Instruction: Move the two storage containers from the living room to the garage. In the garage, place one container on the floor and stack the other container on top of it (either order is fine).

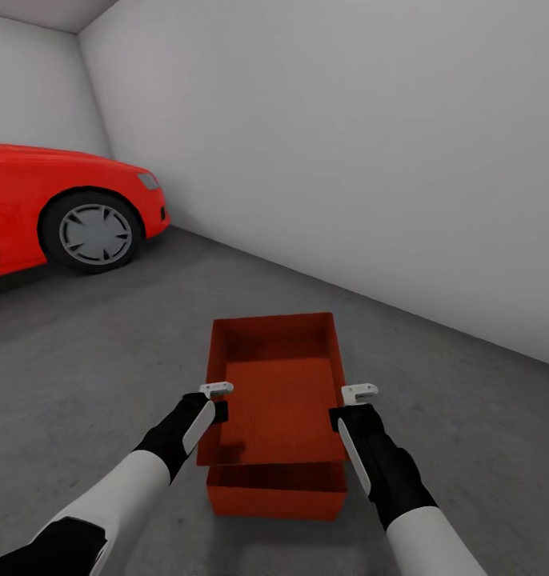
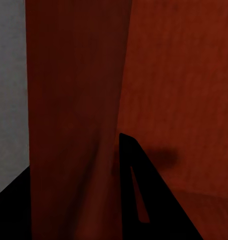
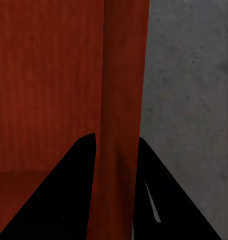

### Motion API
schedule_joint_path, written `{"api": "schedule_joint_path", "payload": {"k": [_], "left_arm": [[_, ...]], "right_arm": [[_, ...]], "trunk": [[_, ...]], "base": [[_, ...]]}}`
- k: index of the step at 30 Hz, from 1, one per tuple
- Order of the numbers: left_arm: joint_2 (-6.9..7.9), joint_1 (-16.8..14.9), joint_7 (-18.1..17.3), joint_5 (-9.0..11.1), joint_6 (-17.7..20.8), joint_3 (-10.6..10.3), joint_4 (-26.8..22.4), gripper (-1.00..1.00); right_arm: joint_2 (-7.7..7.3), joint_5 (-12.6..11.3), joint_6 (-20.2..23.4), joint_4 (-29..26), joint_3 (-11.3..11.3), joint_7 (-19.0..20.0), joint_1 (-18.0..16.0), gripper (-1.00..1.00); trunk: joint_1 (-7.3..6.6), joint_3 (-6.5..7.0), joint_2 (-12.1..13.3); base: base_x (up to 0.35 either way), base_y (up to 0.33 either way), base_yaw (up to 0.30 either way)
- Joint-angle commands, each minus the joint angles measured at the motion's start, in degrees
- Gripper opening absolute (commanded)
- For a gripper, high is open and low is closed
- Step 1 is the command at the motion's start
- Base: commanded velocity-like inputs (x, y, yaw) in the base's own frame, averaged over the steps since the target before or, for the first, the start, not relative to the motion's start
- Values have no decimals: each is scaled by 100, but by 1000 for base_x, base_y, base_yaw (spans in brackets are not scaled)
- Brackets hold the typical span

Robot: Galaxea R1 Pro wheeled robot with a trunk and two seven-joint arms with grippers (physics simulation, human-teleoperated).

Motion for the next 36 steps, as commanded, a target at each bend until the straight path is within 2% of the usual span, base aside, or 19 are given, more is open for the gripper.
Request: {"api": "schedule_joint_path", "payload": {"k": [1, 8, 9, 11, 12, 24, 29, 31, 34, 36], "left_arm": [[-100, 7, 22, -240, 65, 4, 6, -100], [-100, 7, 35, -239, 63, 4, -8, -100], [-100, 7, 36, -238, 64, 4, -3, 100], [-100, 7, 25, -238, 65, 4, 4, 100], [-100, 7, 20, -240, 65, 4, 3, 100], [-100, 7, 20, -244, 65, 4, -36, 100], [-89, 7, 42, -246, 61, 0, -286, 100], [-72, 14, 48, -247, 61, -1, -658, 100], [-42, 36, 57, -247, 68, -4, -1474, 100], [-19, 45, 56, -247, 68, -4, -1715, 100]], "right_arm": [[217, -239, -104, 249, 151, 27, 3, -100], [217, -239, -104, 252, 151, 27, 3, -100], [217, -239, -104, 252, 151, 27, 3, -100], [217, -239, -98, 252, 151, 22, 3, -100], [217, -239, -97, 252, 151, 21, 3, 100], [217, -239, -89, 244, 151, 18, 3, 100], [217, -234, -97, 203, 151, 18, 3, 100], [217, -232, -101, 171, 151, 18, 3, 100], [217, -231, -103, 51, 151, 18, 3, 100], [217, -230, -103, -45, 151, 18, 3, 100]], "trunk": [[4, -3, 3], [4, -3, 3], [4, -3, 3], [4, -3, 3], [4, -3, 3], [4, -3, 3], [4, -3, 3], [4, -3, 3], [4, -3, 3], [4, -3, 3]], "base": [[0, 0, 0], [0, 0, 0], [0, 0, 0], [0, 0, 0], [0, 0, 0], [0, 0, 0], [0, 0, 0], [0, 0, 0], [0, 0, 0], [0, 0, 0]]}}
